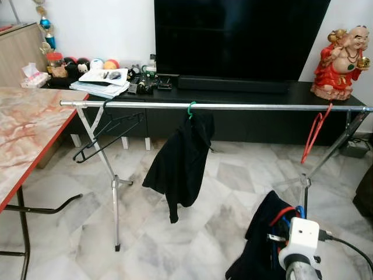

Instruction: Hang hanger

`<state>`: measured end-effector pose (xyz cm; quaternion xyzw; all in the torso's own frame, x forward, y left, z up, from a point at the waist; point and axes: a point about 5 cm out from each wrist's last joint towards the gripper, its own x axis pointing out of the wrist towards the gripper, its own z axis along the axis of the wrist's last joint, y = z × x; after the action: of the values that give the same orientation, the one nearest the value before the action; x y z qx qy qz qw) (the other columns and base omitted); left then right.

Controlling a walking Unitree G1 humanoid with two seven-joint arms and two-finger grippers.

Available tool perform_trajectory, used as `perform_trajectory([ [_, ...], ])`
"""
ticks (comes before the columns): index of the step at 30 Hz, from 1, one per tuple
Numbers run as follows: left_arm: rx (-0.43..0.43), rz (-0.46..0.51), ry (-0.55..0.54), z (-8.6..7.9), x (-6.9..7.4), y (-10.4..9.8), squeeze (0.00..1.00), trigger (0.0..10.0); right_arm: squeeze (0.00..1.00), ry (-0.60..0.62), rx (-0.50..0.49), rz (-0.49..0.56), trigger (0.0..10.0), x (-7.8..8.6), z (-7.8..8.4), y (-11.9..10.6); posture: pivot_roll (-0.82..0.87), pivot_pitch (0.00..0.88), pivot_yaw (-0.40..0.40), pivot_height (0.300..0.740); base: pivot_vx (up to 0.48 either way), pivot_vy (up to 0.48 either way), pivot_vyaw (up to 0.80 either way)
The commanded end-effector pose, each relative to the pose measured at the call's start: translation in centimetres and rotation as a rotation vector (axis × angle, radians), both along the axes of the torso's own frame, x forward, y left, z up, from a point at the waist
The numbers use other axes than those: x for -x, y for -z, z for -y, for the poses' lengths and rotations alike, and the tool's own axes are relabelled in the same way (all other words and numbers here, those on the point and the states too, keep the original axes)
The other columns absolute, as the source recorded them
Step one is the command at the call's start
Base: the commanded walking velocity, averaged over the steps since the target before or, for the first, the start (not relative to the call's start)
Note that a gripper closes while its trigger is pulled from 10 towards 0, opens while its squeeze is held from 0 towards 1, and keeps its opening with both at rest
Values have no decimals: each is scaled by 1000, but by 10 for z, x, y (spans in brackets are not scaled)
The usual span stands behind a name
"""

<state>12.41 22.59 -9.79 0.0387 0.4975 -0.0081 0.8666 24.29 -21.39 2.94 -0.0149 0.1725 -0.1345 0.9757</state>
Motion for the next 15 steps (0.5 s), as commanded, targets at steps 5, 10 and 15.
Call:
perform_trajectory([
  [5,-6,-8,6,-2,1,0,0,10000,0,-4,11,18,10000,-3,0,-4,107,0,-15,740,-277,0,0],
  [10,5,-2,17,14,-5,2,0,10000,0,-11,9,20,10000,-4,-1,-4,111,0,-14,740,-276,0,0],
  [15,8,4,20,14,-6,1,0,10000,0,-19,7,26,10000,-6,-2,-5,110,0,-13,740,-280,0,0],
])
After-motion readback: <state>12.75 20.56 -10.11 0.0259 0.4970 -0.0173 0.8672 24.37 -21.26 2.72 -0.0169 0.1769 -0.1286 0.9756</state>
